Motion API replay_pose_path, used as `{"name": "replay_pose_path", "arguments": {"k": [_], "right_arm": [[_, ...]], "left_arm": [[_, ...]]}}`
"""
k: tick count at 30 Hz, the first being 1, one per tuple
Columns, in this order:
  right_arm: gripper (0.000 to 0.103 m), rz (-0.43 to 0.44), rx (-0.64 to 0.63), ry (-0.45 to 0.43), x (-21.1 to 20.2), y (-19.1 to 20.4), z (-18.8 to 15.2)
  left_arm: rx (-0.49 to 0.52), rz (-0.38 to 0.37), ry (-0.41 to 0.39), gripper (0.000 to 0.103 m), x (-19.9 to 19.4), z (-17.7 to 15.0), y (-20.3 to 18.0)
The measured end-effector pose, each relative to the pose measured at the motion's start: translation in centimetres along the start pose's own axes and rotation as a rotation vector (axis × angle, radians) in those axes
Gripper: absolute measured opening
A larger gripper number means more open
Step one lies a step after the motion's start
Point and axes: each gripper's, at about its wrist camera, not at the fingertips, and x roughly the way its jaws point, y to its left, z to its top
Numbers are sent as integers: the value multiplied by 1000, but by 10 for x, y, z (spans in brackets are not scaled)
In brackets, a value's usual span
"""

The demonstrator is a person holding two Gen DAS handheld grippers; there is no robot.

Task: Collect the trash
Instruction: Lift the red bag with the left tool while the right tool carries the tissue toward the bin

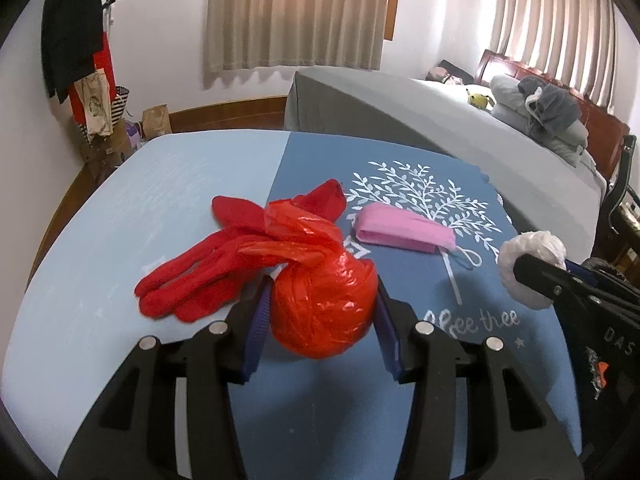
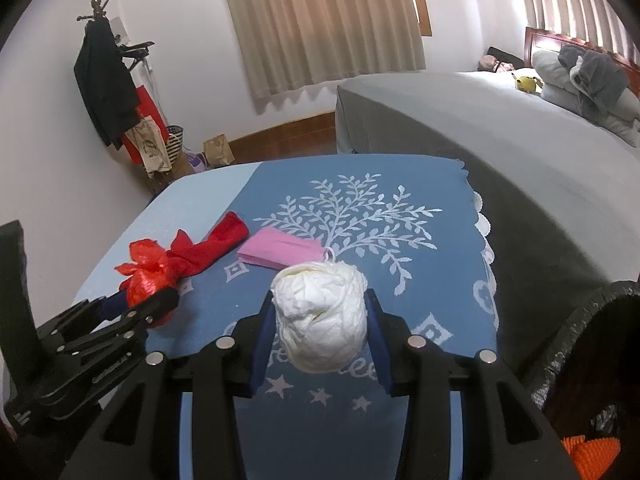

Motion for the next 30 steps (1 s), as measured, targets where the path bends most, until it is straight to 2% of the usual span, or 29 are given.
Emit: {"name": "replay_pose_path", "arguments": {"k": [12,30], "right_arm": [[42,11,-7,-22,-29,2,-4],[42,21,-32,-124,-104,6,3]], "left_arm": [[-15,-4,-42,46,-36,1,-6],[13,-20,-124,46,-95,6,-28]]}}
